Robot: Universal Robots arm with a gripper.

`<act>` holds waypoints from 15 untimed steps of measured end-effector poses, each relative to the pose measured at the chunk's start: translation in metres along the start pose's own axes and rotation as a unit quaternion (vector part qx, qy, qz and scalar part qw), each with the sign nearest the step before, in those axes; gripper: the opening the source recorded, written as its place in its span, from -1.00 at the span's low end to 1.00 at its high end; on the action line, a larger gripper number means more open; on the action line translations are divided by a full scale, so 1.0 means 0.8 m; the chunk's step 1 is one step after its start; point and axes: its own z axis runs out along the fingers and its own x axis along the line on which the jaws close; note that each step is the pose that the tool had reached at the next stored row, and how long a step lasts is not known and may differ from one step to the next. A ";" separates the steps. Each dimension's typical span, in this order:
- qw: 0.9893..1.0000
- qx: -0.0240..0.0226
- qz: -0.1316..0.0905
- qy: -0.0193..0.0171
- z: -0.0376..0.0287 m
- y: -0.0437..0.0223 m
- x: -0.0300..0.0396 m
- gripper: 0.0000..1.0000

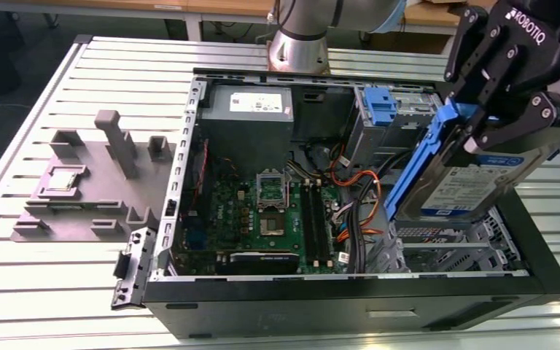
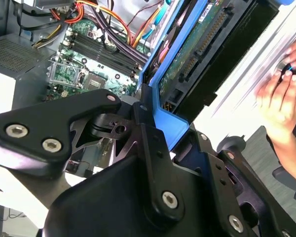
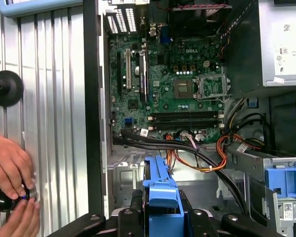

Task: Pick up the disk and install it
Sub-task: 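Insert the disk into the insertion slot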

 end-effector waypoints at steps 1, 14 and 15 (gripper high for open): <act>1.000 0.000 -0.002 0.000 0.0009 -0.0009 0.0001 -0.25; 1.000 0.000 -0.009 0.000 0.0108 -0.0226 0.0005 -0.25; 1.000 0.000 -0.009 0.000 0.0115 -0.0236 0.0013 -0.25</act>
